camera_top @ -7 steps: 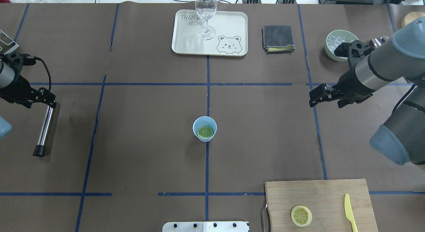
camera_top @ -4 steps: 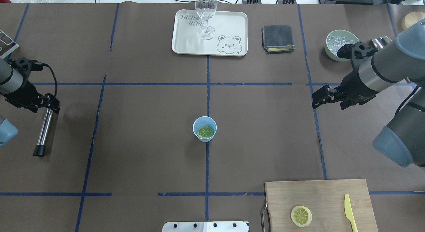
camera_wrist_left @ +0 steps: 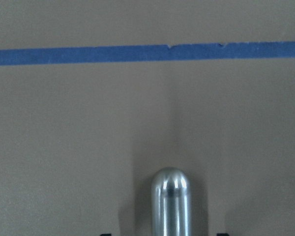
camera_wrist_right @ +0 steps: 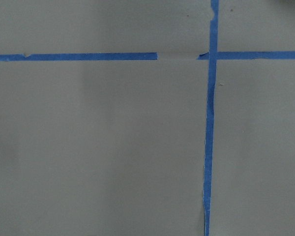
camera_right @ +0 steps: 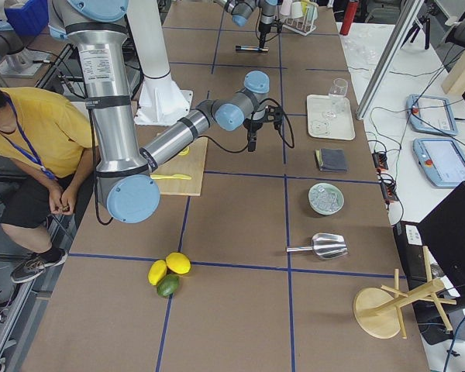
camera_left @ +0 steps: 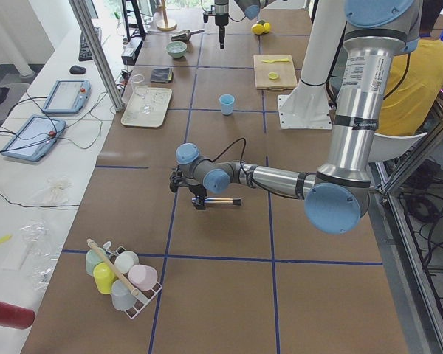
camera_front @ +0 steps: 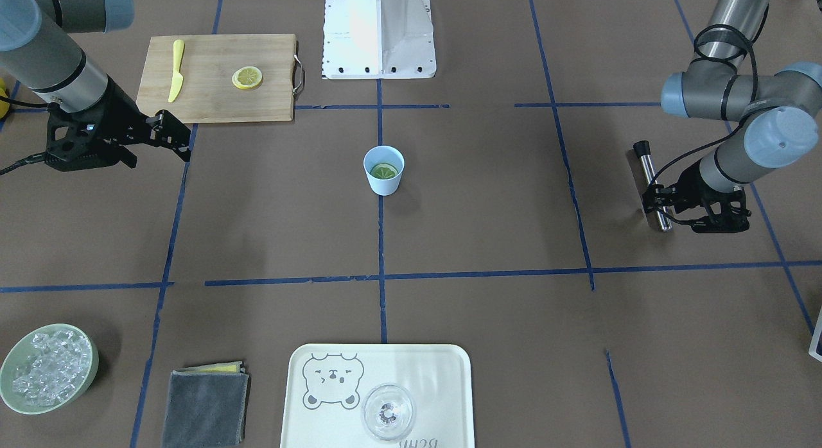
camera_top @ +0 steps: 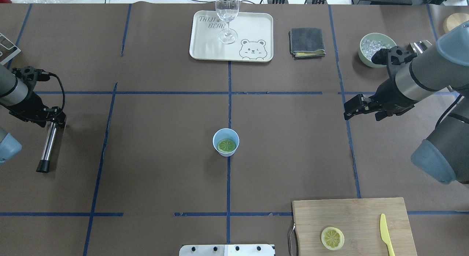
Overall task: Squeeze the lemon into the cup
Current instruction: 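Grasp the steel muddler with the left gripper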
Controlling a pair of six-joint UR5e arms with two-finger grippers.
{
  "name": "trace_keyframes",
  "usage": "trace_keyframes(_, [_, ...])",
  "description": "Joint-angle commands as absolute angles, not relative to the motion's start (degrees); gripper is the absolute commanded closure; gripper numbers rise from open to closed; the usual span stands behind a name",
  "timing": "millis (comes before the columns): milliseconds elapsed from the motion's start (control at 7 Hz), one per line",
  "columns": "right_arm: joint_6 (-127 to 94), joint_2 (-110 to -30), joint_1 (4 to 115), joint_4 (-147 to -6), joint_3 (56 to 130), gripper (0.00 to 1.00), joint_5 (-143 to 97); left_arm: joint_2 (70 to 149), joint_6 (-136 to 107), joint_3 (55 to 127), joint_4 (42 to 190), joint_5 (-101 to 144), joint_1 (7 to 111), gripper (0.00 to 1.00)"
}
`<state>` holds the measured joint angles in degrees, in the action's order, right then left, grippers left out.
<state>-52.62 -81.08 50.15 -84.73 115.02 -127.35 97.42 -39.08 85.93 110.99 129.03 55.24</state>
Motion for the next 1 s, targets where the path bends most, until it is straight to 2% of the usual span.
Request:
trace_keyframes(0, [-52.8,-81.1,50.2,-84.7,115.1,0.00,-127.4,97.4,-39.0,86.0,111.0,129.0,55.2,0.34])
trace_keyframes(143, [-52.8,-81.1,50.1,-84.7,115.0,0.00,-127.4,97.4,-39.0,86.2,111.0,129.0,55.2,0.45])
trace_keyframes(286, [-52.8,-81.1,50.1,-84.7,115.0,0.00,-127.4,97.4,-39.0,86.3,110.9,129.0,55.1,0.80])
trace_keyframes(429, [-52.9,-81.2,50.2,-84.7,115.0,0.00,-127.4,97.4,-39.1,86.6,110.8,129.0,55.2,1.00])
trace_keyframes(714, [-53.1,-81.1,50.2,-84.7,115.3,0.00,-127.4,96.7,-39.0,90.6,110.8,128.8,55.3,1.00])
trace_keyframes(857, [-53.1,-81.1,50.2,-84.7,115.6,0.00,-127.4,96.3,-39.0,98.0,109.8,128.4,55.5,1.00])
